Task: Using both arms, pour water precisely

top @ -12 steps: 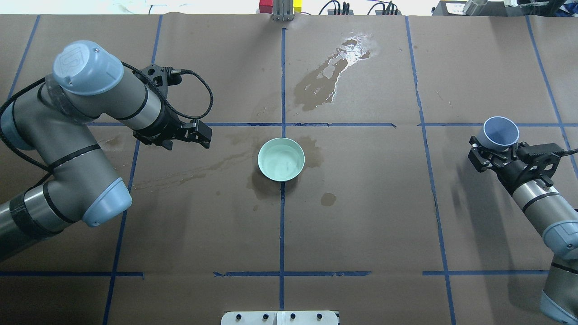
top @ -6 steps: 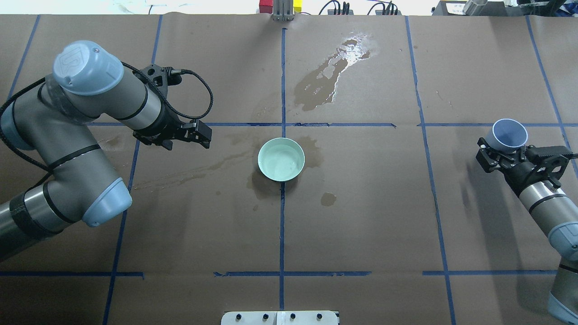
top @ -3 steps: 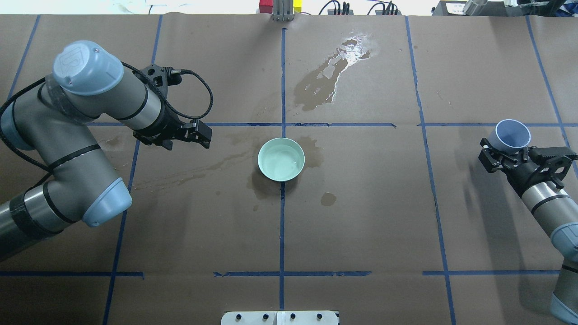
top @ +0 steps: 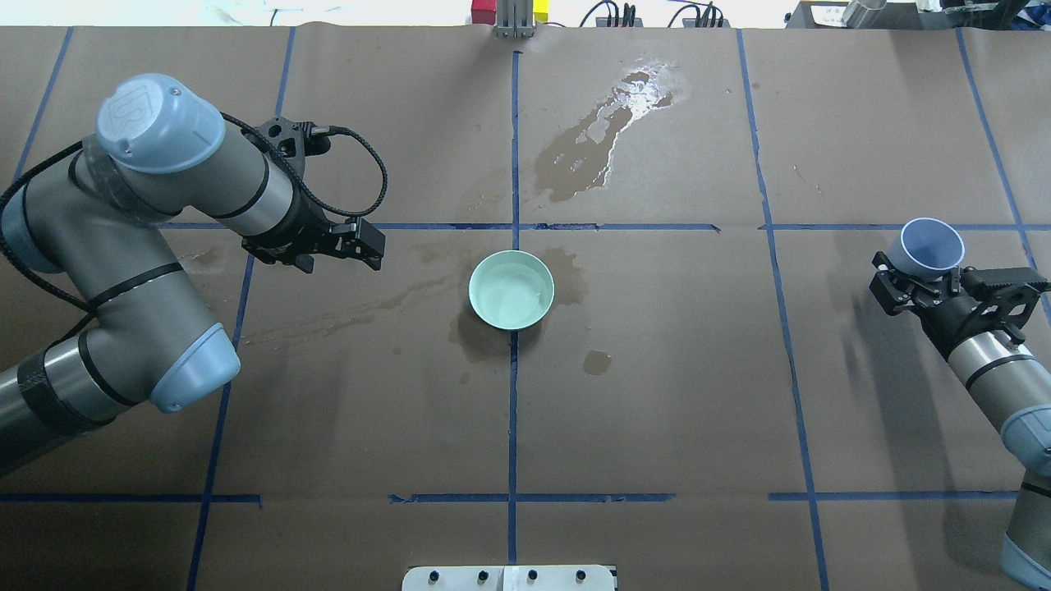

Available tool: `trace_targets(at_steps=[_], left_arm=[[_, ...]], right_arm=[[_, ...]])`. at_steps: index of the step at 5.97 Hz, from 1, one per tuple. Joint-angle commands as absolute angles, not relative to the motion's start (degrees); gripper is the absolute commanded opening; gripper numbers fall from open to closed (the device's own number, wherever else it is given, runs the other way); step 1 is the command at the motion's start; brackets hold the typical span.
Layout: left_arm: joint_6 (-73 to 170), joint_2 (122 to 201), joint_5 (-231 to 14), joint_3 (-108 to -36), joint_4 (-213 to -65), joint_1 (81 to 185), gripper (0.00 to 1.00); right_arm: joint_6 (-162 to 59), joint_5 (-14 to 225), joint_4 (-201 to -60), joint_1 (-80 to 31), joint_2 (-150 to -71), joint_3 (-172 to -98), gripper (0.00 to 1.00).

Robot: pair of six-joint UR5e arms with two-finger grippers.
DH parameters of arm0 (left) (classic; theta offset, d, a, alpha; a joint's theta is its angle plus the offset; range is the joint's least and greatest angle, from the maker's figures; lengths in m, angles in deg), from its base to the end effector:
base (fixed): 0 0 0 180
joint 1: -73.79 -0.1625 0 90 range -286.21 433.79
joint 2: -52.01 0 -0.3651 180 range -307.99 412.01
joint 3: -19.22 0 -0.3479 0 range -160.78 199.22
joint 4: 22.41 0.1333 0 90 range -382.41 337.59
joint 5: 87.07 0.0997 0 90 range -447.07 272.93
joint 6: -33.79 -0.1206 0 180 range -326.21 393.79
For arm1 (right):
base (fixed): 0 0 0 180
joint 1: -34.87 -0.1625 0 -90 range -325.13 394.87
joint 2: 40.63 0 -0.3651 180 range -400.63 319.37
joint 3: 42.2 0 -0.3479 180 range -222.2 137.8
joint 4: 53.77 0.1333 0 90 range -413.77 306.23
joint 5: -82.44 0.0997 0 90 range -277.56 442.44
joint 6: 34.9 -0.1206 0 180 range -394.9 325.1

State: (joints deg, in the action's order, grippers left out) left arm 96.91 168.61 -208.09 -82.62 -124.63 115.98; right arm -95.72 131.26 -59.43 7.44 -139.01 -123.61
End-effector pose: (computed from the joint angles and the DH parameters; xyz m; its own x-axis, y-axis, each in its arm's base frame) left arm 0.3813 -0.4416 0.2611 0.5456 0.0284 -0.8375 0.0376 0.9976 0.0583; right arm -0.2585 -0.3738 0.5681 0.7302 -0.0344 0.6824 -0.6072 0.4252 0.6712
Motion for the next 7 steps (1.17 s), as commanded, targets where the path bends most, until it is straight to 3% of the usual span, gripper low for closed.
trace_targets(at_steps=[1, 2, 7], left_arm=[[96.90, 168.55, -208.09, -82.64, -124.63, 115.98, 1.00], [96.90, 168.55, -208.09, -82.64, -124.63, 115.98, 1.00], [96.81, 168.55, -208.09, -82.64, -124.63, 115.98, 1.00]], right_arm=[[-95.64, 131.31, -58.26, 7.53, -138.98, -122.19, 0.74], [-95.72, 131.22, -56.42, 7.53, -138.80, -121.22, 1.00], [-95.81, 129.11, -49.94, 7.80, -139.06, -117.81, 1.00]])
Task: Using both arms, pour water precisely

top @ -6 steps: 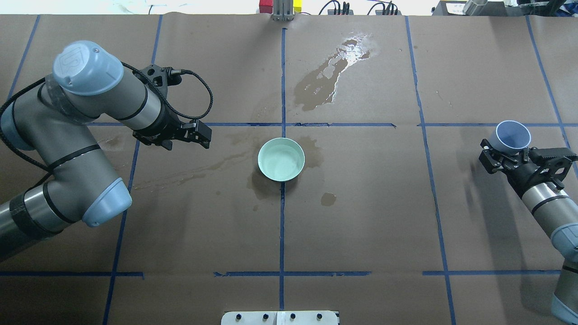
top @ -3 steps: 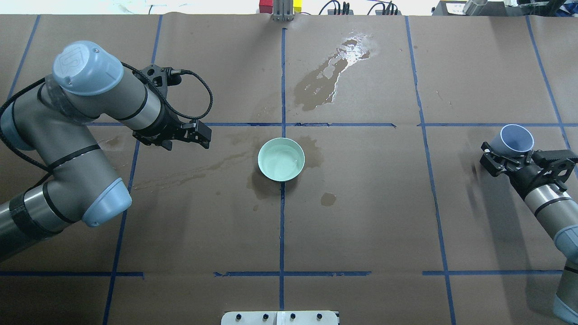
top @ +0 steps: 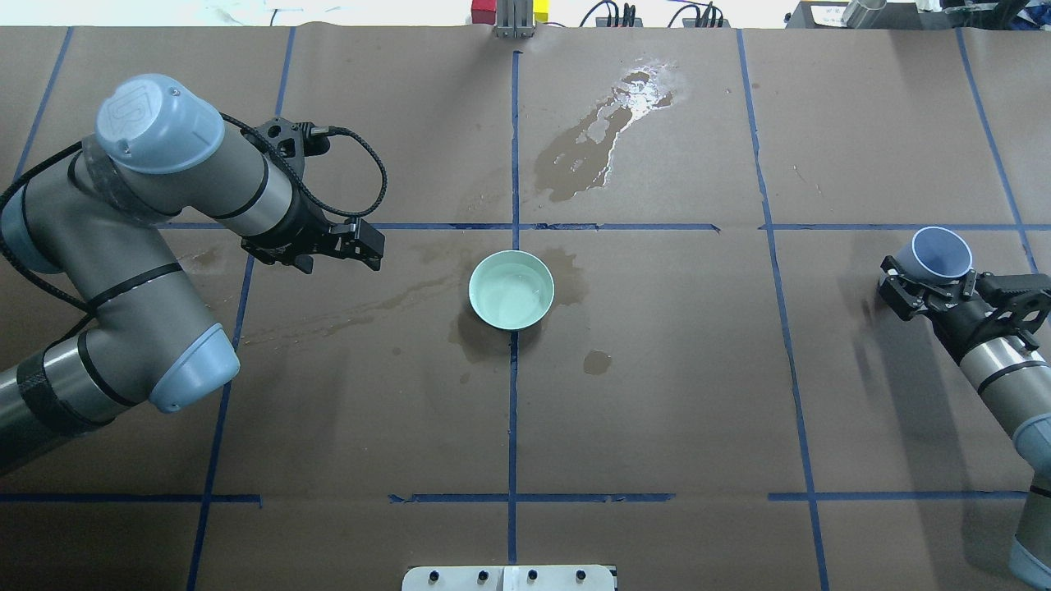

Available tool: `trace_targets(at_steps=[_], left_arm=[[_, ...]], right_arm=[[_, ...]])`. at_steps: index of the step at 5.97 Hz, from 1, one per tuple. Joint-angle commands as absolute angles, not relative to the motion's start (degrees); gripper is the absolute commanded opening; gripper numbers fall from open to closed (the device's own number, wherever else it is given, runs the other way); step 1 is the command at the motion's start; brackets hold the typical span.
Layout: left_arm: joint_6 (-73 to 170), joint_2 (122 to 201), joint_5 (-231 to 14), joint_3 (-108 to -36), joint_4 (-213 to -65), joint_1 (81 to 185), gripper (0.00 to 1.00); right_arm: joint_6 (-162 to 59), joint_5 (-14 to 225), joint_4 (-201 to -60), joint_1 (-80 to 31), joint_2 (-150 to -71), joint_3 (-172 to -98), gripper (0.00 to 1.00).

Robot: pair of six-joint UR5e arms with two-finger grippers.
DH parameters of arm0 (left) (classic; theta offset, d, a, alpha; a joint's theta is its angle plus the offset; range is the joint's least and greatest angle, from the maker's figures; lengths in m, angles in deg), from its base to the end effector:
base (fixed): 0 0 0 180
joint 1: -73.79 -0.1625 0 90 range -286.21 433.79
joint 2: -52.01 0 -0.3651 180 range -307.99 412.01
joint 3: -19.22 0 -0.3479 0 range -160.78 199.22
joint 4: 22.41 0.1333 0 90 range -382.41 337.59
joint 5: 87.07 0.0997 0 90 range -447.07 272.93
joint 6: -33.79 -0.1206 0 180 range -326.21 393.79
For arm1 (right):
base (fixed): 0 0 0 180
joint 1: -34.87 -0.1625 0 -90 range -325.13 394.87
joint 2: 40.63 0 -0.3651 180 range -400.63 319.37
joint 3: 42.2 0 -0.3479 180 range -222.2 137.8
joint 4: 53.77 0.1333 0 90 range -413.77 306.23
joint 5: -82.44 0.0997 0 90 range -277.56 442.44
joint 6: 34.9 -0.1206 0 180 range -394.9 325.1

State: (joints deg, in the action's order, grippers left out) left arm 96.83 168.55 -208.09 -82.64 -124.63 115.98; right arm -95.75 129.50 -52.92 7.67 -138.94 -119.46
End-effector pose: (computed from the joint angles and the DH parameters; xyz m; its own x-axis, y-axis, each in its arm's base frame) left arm 0.3812 -0.4415 0.2615 0.5461 0.0294 -0.8372 0.0368 0.9976 0.0590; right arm -0.2477 -0.3695 0.5856 0.7082 -0.0370 0.7051 -0.6393 0.3903 0.6626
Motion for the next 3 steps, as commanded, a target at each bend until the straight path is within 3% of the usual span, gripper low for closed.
trace_targets(at_steps=[1, 3], left_arm=[[96.81, 168.55, -208.09, -82.64, -124.63, 115.98, 1.00], [96.81, 168.55, -208.09, -82.64, -124.63, 115.98, 1.00]], right_arm=[[-95.81, 129.03, -48.60, 8.23, -139.59, -117.70, 1.00], [-98.61, 127.37, -48.50, 10.86, -139.59, -117.79, 1.00]])
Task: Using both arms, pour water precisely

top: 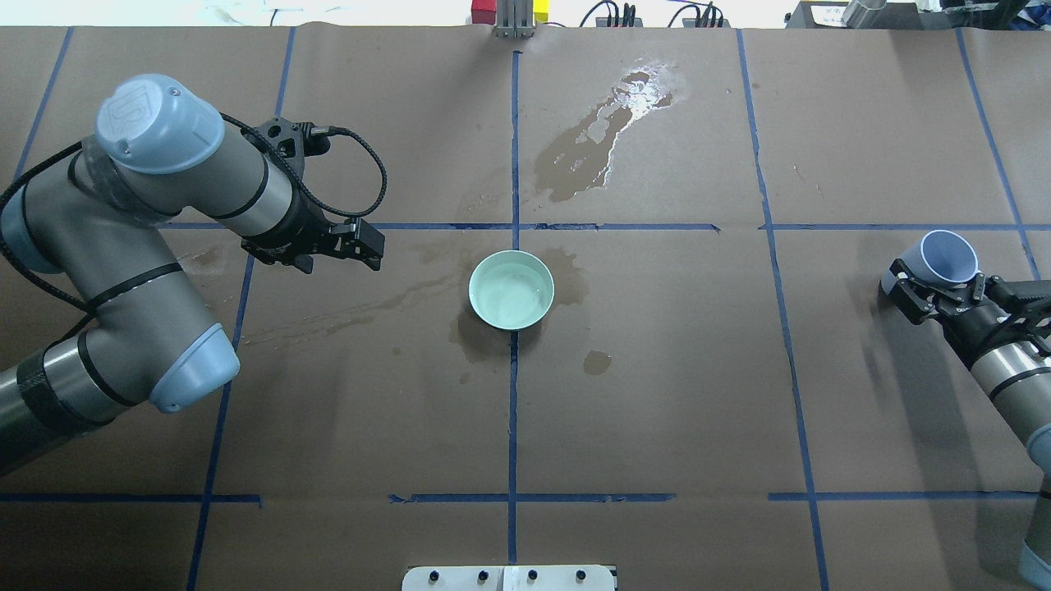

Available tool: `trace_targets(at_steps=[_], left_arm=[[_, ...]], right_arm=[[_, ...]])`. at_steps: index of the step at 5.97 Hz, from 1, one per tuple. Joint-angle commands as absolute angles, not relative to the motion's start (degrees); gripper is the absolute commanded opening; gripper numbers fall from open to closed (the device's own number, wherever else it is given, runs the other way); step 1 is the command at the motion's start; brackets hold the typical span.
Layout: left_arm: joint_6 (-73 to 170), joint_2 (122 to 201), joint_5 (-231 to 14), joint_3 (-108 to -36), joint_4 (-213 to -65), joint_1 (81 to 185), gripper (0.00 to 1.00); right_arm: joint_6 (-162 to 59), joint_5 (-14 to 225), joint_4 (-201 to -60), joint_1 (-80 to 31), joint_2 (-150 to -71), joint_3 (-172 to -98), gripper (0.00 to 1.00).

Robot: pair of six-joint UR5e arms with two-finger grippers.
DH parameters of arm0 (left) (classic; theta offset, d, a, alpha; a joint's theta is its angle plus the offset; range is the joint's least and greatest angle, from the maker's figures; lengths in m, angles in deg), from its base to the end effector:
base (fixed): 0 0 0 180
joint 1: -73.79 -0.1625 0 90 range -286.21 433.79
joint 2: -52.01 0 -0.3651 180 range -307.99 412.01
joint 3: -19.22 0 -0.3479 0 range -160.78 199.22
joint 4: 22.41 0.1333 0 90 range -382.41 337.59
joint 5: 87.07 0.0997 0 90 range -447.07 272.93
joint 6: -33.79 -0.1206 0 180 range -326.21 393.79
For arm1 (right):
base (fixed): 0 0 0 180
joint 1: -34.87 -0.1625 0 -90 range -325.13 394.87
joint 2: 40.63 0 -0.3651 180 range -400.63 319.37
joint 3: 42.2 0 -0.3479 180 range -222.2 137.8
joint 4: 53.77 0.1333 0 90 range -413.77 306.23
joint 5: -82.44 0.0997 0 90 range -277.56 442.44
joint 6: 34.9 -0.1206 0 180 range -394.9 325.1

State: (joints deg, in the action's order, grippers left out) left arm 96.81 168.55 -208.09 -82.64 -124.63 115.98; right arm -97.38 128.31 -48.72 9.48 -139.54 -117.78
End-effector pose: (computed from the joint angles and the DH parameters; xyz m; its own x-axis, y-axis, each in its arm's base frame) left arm 0.3812 -0.4415 0.2615 0.5461 0.0297 -0.8372 0.0366 0.9976 0.0593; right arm -0.2469 -0.3577 0.5935 0.6695 -0.0494 0.7412 -0.6717 0.3858 0.6324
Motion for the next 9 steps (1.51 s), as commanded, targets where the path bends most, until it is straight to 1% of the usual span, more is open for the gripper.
trace_targets(at_steps=[1, 2, 4, 6, 8, 9], left_arm=[[96.46, 168.46, -208.09, -82.64, -124.63, 115.98, 1.00], [96.46, 168.46, -208.09, -82.64, -124.63, 115.98, 1.00], [96.81, 168.55, -208.09, -82.64, -124.63, 115.98, 1.00], [96.90, 168.55, -208.09, -82.82, -124.63, 115.98, 1.00], [96.99, 168.64, -208.09, -83.17, -124.63, 115.98, 1.00], [96.99, 168.64, -208.09, -83.26, -124.63, 115.98, 1.00]], right_arm=[[-98.62, 126.05, -47.80, 12.61, -139.59, -117.79, 1.00], [-98.62, 125.60, -47.71, 13.42, -139.85, -117.79, 1.00], [-98.62, 125.16, -42.89, 15.96, -145.01, -117.79, 1.00], [-98.62, 122.97, -42.78, 18.51, -145.56, -117.79, 1.00], [-97.84, 124.09, -42.43, 18.87, -149.07, -118.66, 1.00], [-96.53, 127.15, -37.04, 18.70, -152.22, -118.58, 1.00]])
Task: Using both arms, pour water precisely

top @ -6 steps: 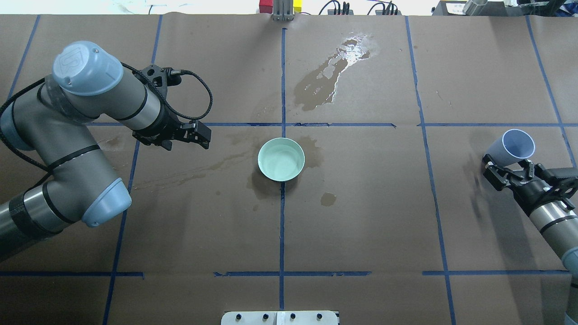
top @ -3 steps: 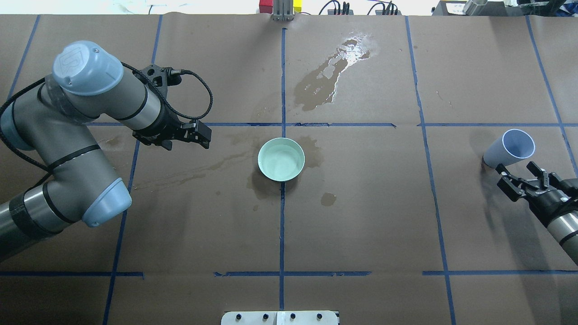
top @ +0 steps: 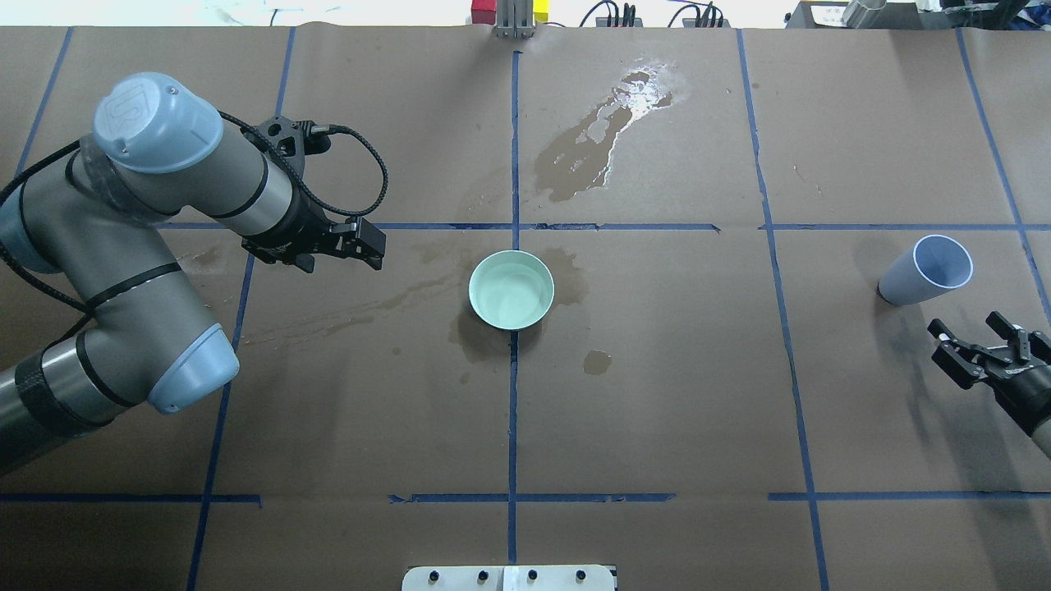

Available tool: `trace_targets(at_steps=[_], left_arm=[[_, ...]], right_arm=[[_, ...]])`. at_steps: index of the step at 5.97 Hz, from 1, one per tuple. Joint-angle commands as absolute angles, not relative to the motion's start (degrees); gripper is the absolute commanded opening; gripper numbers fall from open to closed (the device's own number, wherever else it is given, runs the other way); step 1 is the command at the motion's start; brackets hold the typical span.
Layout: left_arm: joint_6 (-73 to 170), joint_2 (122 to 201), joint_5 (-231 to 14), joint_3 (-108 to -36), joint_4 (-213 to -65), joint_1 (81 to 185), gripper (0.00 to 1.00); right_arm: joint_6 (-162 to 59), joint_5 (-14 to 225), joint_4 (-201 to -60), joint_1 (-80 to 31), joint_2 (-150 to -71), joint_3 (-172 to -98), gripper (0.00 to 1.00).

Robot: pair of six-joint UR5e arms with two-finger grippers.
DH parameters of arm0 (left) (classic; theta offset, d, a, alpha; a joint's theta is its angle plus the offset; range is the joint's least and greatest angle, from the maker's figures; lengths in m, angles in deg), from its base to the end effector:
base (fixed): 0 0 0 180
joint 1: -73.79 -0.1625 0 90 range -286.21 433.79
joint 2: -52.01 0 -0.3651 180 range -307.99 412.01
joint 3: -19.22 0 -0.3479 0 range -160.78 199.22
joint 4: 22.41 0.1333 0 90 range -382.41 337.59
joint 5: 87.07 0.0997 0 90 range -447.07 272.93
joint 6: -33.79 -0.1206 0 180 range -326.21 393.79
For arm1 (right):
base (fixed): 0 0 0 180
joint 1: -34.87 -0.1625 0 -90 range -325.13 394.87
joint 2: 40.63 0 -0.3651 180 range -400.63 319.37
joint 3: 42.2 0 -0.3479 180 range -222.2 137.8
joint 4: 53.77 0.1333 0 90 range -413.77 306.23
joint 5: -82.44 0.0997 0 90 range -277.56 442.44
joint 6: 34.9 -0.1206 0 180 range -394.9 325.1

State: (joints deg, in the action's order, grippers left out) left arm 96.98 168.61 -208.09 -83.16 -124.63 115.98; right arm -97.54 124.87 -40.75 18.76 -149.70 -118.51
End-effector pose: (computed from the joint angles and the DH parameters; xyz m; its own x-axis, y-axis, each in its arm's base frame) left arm 0.3797 -0.4402 0.2572 0.5397 0.0325 -0.8412 0.0387 0.9972 0.0633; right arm -0.2107 -0.2923 0.6295 0.6810 -0.1261 0.7214 -0.6099 0.4475 0.6540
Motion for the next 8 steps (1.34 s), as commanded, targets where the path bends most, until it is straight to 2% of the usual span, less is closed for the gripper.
trace_targets(at_steps=[1, 2, 4, 6, 8], left_arm=[[96.99, 168.81, -208.09, -83.17, -124.63, 115.98, 1.00], [97.07, 168.90, -208.01, -83.26, -124.63, 115.98, 1.00], [97.86, 169.25, -207.92, -83.26, -124.54, 115.98, 1.00], [99.27, 169.52, -207.83, -83.26, -124.54, 115.81, 1.00], [101.71, 171.52, -207.65, -82.21, -124.37, 115.46, 1.00]], right_arm=[[-93.91, 129.18, -33.24, 18.44, -154.16, -118.23, 1.00], [-92.14, 133.20, -31.11, 16.69, -154.88, -117.70, 1.00], [-86.71, 155.54, -32.66, -2.64, -154.10, -117.70, 1.00], [-79.70, 180.39, -42.28, -24.51, -149.56, -117.96, 1.00], [-74.92, 197.57, -53.44, -38.10, -145.94, -118.40, 1.00]])
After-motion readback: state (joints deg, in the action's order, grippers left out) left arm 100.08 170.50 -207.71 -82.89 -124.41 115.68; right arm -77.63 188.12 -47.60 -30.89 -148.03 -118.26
